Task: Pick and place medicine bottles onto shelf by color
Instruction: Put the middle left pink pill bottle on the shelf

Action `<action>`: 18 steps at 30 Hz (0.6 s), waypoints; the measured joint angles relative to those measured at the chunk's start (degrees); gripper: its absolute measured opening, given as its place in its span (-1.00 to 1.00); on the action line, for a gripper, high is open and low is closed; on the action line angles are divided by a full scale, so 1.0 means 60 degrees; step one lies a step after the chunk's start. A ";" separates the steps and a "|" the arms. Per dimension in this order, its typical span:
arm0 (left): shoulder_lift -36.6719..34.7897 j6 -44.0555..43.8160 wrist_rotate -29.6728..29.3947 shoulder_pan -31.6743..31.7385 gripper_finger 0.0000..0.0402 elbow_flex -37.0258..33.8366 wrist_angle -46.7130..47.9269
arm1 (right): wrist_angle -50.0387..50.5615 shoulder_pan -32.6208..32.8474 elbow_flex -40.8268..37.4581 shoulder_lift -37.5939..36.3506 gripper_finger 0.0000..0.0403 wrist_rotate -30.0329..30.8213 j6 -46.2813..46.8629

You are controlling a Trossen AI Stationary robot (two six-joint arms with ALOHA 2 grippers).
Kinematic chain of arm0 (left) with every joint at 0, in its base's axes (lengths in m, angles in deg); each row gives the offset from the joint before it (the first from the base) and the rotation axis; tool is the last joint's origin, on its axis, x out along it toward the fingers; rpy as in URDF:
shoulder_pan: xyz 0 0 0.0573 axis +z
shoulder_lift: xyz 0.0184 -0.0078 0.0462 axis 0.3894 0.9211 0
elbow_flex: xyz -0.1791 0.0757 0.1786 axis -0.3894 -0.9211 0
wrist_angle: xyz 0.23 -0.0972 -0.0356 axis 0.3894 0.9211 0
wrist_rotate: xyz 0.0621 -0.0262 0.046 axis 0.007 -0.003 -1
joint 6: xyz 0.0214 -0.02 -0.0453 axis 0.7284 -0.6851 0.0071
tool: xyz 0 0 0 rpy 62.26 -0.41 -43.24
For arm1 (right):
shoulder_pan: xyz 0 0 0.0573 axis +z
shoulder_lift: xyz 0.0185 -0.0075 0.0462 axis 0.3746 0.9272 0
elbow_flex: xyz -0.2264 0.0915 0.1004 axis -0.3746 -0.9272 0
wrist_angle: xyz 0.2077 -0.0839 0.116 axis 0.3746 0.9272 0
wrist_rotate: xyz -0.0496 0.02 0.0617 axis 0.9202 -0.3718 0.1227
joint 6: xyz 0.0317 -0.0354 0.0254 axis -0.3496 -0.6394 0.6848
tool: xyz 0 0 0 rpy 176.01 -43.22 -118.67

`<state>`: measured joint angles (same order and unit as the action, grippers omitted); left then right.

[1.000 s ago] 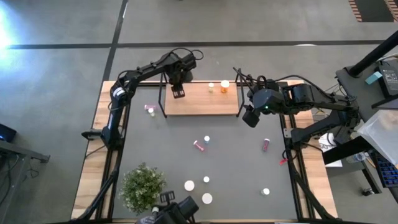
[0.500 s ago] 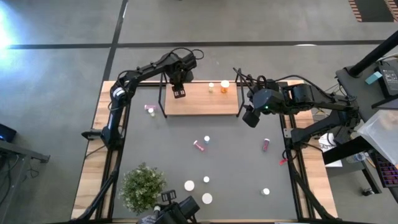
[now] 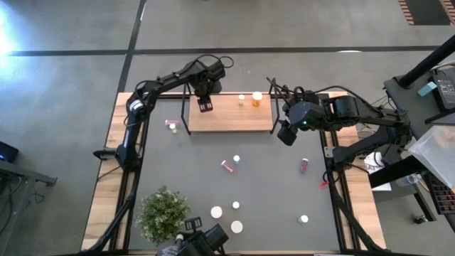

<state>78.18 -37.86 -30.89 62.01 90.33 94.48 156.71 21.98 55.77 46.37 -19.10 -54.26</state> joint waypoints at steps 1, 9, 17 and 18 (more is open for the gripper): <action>0.0014 -0.0003 0.0007 -0.0004 -0.36 -0.0007 0.0014 | 0.0008 0.0001 0.0000 0.0000 0.09 -0.0003 0.0002; 0.0002 -0.0003 -0.0047 -0.0004 -0.33 -0.0007 0.0040 | 0.0028 -0.0002 0.0000 0.0000 0.09 -0.0006 -0.0009; -0.0092 -0.0235 -0.0109 -0.0004 -0.33 0.0124 0.0051 | 0.0031 0.0000 0.0000 0.0000 0.09 -0.0007 -0.0020; -0.0097 -0.0237 -0.0111 -0.0004 -0.33 0.0143 0.0054 | 0.0031 0.0000 0.0000 0.0000 0.09 -0.0007 -0.0020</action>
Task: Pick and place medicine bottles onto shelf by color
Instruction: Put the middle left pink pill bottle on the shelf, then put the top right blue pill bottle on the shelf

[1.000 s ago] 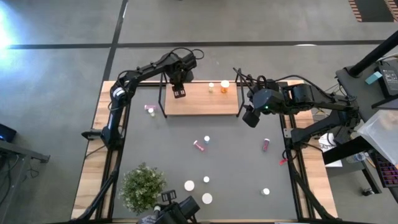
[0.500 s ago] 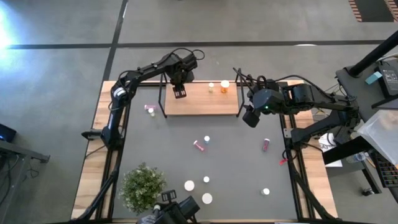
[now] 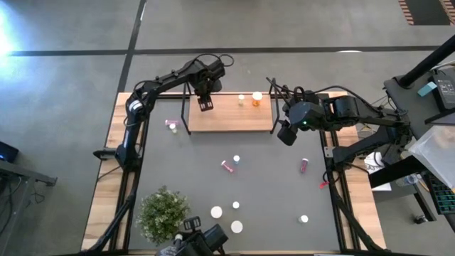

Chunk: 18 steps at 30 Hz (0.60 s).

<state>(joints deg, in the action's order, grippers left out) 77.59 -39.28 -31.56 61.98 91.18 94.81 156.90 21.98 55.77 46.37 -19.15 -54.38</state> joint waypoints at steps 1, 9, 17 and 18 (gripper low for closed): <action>-0.0002 0.0001 -0.0002 -0.0001 -0.33 0.0024 0.0012 | 0.0001 0.0001 0.0000 0.0000 0.09 0.0000 0.0000; -0.0008 0.0001 0.0070 -0.0034 -0.33 0.0349 0.0322 | 0.0007 0.0002 0.0000 0.0000 0.09 -0.0004 0.0004; -0.0016 -0.0013 0.0118 -0.0174 -0.33 0.0743 0.0605 | 0.0167 0.0000 0.0000 0.0000 0.09 -0.0011 0.0008; -0.0016 -0.0026 0.0118 -0.0226 -0.33 0.0817 0.0607 | 0.0237 -0.0001 0.0000 0.0000 0.09 -0.0011 0.0018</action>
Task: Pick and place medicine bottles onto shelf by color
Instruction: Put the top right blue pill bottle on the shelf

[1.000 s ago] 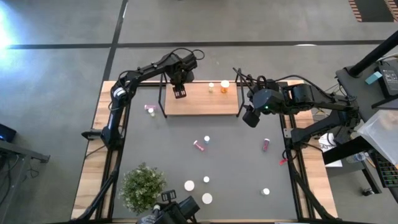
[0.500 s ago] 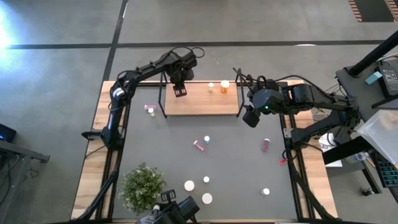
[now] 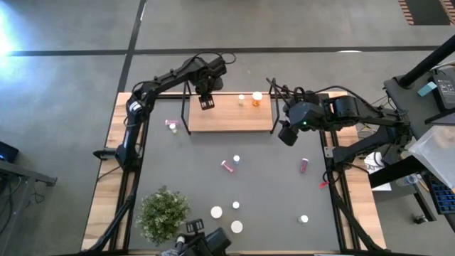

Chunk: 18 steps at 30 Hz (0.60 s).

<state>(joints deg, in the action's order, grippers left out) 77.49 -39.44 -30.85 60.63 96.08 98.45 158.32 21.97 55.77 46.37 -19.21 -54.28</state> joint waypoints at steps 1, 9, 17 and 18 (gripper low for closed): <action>-0.0004 -0.0006 0.0000 -0.0064 -0.33 0.0085 -0.0007 | 0.0040 -0.0001 0.0000 0.0000 0.09 -0.0004 0.0000; -0.0015 -0.0811 0.0012 -0.1076 -0.33 0.0869 -0.0013 | 0.0075 0.0000 0.0000 0.0000 0.09 -0.0004 -0.0112; -0.0018 -0.2851 0.1294 -0.2559 -0.33 0.1248 -0.0115 | 0.0720 0.0003 0.0004 -0.0004 0.09 -0.0004 -0.0182; -0.0018 -0.3079 0.1438 -0.2726 -0.33 0.1212 -0.0113 | 0.0833 0.0003 0.0004 -0.0004 0.09 0.0000 -0.0186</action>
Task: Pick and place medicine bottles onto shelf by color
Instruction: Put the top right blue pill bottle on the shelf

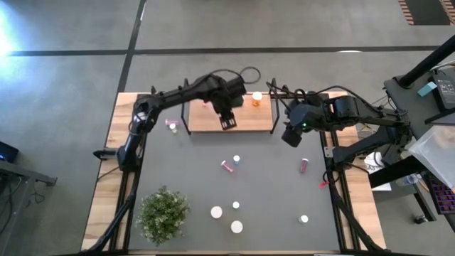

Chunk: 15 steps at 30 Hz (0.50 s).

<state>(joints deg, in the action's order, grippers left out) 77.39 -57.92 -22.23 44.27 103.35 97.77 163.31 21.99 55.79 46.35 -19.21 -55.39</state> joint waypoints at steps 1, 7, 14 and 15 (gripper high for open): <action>0.0000 -0.0213 0.0084 -0.0167 -0.33 -0.0056 -0.0028 | 0.0141 0.0000 0.0000 0.0000 0.09 -0.0003 -0.0007; -0.0004 -0.1379 0.0217 -0.1180 -0.33 -0.0429 -0.0453 | 0.0853 -0.0001 0.0000 0.0000 0.09 0.0000 -0.0022; -0.0003 -0.2405 0.0223 -0.2251 -0.33 -0.0739 -0.1128 | 0.1233 0.0000 0.0000 -0.0007 0.09 0.0000 -0.0393; -0.0010 -0.2591 0.0223 -0.2366 -0.33 -0.0790 -0.1121 | 0.1233 -0.0002 0.0000 -0.0007 0.09 0.0004 -0.0482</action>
<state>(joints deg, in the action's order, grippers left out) 77.33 -73.46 -20.89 30.08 98.61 91.05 170.71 21.98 55.79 46.31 -19.19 -58.28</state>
